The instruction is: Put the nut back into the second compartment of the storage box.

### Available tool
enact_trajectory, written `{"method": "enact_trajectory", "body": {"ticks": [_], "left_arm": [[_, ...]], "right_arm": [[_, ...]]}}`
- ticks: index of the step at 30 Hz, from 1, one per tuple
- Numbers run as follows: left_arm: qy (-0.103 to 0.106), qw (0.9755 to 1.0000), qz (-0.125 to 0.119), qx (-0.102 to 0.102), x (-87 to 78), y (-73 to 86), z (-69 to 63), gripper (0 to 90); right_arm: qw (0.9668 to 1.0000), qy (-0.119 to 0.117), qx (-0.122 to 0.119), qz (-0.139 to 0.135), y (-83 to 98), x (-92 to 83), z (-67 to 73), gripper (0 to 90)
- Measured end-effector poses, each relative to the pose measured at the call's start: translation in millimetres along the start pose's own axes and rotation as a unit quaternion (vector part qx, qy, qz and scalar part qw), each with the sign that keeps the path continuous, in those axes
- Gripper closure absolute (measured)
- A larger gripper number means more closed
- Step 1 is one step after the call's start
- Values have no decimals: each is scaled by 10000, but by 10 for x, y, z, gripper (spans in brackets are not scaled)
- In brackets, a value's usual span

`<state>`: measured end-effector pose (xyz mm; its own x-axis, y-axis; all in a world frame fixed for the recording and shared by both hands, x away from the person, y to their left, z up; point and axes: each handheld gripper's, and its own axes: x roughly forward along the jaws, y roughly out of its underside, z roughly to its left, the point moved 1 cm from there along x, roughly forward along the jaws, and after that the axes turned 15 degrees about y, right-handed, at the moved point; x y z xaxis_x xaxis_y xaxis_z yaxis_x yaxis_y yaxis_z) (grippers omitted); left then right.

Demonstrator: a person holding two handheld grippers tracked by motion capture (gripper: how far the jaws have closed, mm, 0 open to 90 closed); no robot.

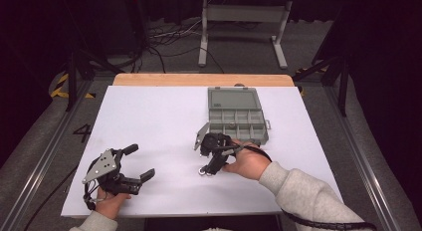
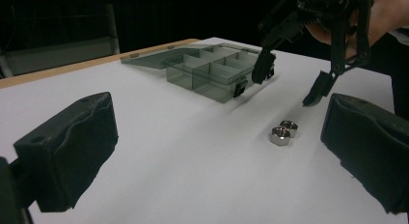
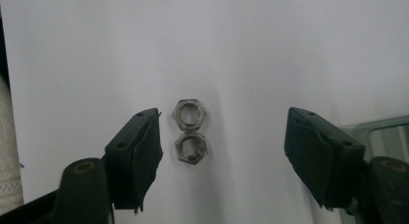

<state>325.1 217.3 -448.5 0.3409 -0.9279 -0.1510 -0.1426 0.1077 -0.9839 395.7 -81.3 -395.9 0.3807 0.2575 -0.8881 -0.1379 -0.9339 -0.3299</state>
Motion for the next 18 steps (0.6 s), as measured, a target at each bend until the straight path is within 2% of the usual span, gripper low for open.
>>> {"method": "enact_trajectory", "body": {"ticks": [6,9,14,18], "left_arm": [[-22,10000,-6,4,-9,4,1,3],[-24,10000,-14,8,-6,4,-3,3],[-14,10000,2,7,-6,4,-3,3],[-23,10000,-6,5,-6,6,-1,3]], "right_arm": [[9993,-154,-209,283,64,182,123,391],[9987,-241,-255,363,84,243,164,482],[9981,-266,-319,445,99,296,166,577],[9977,-380,-316,464,106,316,169,679]]}}
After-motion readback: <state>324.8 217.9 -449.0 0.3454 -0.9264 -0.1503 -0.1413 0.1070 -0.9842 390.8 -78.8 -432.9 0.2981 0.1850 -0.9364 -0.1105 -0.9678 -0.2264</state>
